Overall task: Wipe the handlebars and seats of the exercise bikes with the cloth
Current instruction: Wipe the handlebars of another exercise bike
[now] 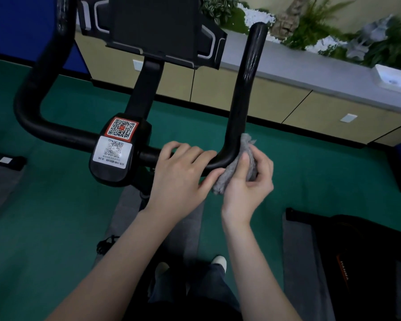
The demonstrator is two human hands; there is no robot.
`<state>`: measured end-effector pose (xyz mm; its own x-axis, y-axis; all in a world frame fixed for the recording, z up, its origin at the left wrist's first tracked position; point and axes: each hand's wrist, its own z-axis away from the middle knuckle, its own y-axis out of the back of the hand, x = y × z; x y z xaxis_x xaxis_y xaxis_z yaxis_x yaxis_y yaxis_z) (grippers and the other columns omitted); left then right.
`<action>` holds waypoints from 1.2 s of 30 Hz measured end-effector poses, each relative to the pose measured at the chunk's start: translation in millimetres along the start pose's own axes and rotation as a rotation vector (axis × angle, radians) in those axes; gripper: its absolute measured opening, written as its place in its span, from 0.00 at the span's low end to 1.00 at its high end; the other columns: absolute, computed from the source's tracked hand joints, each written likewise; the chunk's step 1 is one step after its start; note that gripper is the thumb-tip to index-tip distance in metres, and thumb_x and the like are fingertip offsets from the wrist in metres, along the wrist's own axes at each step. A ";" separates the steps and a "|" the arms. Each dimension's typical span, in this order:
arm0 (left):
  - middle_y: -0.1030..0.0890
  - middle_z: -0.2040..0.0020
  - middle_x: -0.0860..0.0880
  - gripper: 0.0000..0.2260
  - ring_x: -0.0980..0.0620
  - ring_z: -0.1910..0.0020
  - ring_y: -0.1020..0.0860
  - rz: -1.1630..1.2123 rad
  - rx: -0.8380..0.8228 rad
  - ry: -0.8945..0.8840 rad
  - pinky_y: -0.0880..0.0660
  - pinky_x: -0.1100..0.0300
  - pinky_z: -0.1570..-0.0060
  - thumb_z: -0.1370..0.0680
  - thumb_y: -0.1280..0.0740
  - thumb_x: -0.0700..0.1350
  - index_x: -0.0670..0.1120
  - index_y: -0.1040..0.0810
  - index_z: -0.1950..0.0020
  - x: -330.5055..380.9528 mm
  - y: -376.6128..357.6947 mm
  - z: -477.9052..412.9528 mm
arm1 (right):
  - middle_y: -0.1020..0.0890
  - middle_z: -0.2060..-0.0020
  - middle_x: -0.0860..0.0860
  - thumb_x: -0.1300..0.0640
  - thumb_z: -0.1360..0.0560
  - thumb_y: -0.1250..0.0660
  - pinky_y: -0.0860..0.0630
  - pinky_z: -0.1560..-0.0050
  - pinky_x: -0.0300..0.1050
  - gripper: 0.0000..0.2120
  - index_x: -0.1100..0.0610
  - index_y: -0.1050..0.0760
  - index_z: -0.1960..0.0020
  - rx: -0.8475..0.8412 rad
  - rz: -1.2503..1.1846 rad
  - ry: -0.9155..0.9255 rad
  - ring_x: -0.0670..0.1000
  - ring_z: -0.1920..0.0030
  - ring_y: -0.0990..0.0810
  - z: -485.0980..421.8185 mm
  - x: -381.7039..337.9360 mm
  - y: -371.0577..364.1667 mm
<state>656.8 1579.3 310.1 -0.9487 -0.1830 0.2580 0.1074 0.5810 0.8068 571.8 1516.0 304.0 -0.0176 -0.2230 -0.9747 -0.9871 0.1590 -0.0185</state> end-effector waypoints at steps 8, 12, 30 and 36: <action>0.19 0.57 0.52 0.14 0.49 0.58 0.22 0.045 0.003 0.027 0.33 0.54 0.48 0.22 0.36 0.55 0.47 0.18 0.47 1.2 -1.0 -0.4 | 0.22 0.53 0.53 0.70 0.25 0.36 0.26 0.42 0.52 0.07 0.65 0.20 0.49 -0.197 0.059 0.094 0.55 0.47 0.22 -33.3 -6.3 0.0; 0.19 0.58 0.52 0.14 0.49 0.58 0.22 0.053 0.006 0.035 0.33 0.55 0.49 0.22 0.36 0.55 0.47 0.18 0.47 1.3 -0.6 -0.1 | 0.21 0.53 0.53 0.70 0.25 0.34 0.26 0.43 0.42 0.07 0.63 0.20 0.50 -0.299 0.122 0.166 0.51 0.48 0.21 -33.3 -12.5 4.9; 0.19 0.61 0.53 0.15 0.49 0.53 0.22 0.060 0.089 0.202 0.39 0.50 0.34 0.25 0.33 0.58 0.47 0.17 0.53 16.9 -5.2 -1.4 | 0.17 0.54 0.51 0.61 0.27 0.29 0.36 0.48 0.27 0.05 0.60 0.18 0.52 -0.959 0.593 0.685 0.52 0.50 0.26 -109.7 -44.1 -4.3; 0.18 0.61 0.53 0.15 0.50 0.55 0.22 0.068 0.114 0.314 0.38 0.49 0.35 0.26 0.32 0.59 0.48 0.16 0.54 28.6 -9.8 -5.0 | 0.18 0.58 0.49 0.58 0.25 0.32 0.36 0.52 0.33 0.05 0.57 0.18 0.52 -1.377 0.794 0.751 0.50 0.48 0.28 -129.0 -61.9 -30.9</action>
<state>630.2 1564.4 312.3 -0.8006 -0.3659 0.4745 0.1166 0.6816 0.7224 582.9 1400.9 393.6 -0.1893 -0.9207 -0.3413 -0.1015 -0.3273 0.9394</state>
